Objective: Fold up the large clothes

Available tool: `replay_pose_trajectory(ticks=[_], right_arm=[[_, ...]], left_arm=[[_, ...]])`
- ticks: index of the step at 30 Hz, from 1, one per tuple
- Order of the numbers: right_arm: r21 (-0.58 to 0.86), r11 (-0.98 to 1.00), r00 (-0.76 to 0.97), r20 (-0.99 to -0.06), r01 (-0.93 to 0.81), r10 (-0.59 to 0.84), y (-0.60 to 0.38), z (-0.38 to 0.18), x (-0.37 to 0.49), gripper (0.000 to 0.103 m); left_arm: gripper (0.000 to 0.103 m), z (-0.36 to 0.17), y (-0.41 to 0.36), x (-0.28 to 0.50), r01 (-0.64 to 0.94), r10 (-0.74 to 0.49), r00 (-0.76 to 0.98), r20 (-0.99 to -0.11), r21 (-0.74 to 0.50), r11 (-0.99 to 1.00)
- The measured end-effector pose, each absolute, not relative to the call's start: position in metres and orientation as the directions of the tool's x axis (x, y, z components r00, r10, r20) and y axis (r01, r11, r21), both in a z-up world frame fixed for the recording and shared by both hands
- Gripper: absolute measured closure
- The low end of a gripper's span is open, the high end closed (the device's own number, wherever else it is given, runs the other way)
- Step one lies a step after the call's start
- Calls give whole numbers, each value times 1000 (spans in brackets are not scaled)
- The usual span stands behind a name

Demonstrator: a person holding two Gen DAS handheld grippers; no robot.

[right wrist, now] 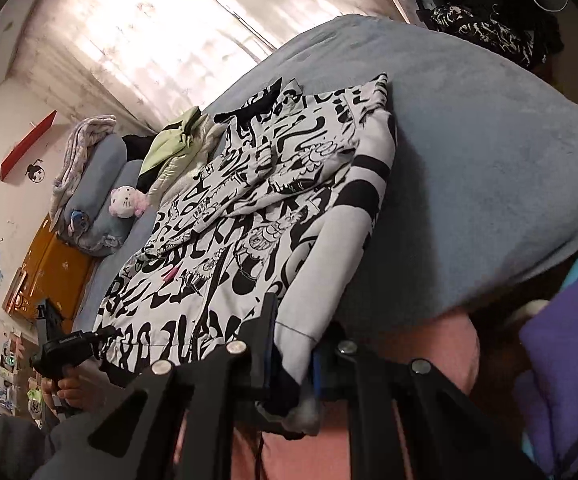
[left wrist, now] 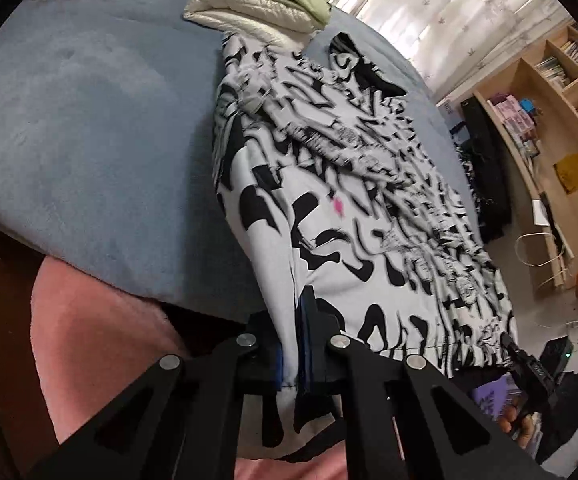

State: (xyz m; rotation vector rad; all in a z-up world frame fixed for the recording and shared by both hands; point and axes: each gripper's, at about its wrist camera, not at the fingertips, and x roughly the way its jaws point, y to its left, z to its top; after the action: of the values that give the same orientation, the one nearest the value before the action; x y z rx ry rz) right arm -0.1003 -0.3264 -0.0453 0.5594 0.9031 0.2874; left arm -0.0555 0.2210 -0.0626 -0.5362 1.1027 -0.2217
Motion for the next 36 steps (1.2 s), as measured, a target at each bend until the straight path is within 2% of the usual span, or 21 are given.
replay_pose_trajectory(ticks=[6, 15, 19, 24, 27, 28, 29, 30, 31, 33, 36], right_arm=[[659, 752, 650, -563, -20, 511, -339, -29, -82, 90], [718, 693, 727, -442, -65, 525, -352, 6, -17, 90], [722, 688, 739, -423, -76, 525, -355, 19, 32, 90], [697, 715, 734, -452, -63, 506, -350, 30, 101, 88], [699, 715, 729, -473, -33, 495, -347, 30, 144, 82], [706, 708, 724, -478, -22, 498, -347, 28, 158, 78], [721, 692, 717, -473, -17, 511, -347, 26, 171, 67], [736, 677, 718, -462, -17, 520, -349, 23, 181, 52], [743, 669, 726, -451, -17, 520, -350, 23, 188, 47], [750, 661, 747, -422, -30, 513, -350, 22, 202, 42], [721, 693, 747, -453, -14, 486, -346, 13, 221, 42]], left_arm=[[99, -32, 224, -23, -63, -472, 499, -726, -574, 816], [98, 8, 222, 53, -34, -475, 592, -651, -609, 792], [96, 18, 224, 92, -38, -469, 609, -639, -614, 788], [91, 22, 219, 153, -56, -451, 615, -646, -607, 793], [73, 14, 226, 194, -96, -486, 598, -637, -659, 746], [58, 13, 229, 205, -105, -488, 610, -624, -674, 731], [38, 13, 233, 212, -113, -473, 633, -613, -678, 726], [29, 13, 237, 216, -122, -447, 664, -599, -677, 726], [18, 16, 243, 221, -128, -417, 700, -579, -677, 725], [16, 17, 250, 235, -131, -390, 729, -563, -674, 727], [16, 10, 253, 254, -144, -359, 712, -604, -626, 766]])
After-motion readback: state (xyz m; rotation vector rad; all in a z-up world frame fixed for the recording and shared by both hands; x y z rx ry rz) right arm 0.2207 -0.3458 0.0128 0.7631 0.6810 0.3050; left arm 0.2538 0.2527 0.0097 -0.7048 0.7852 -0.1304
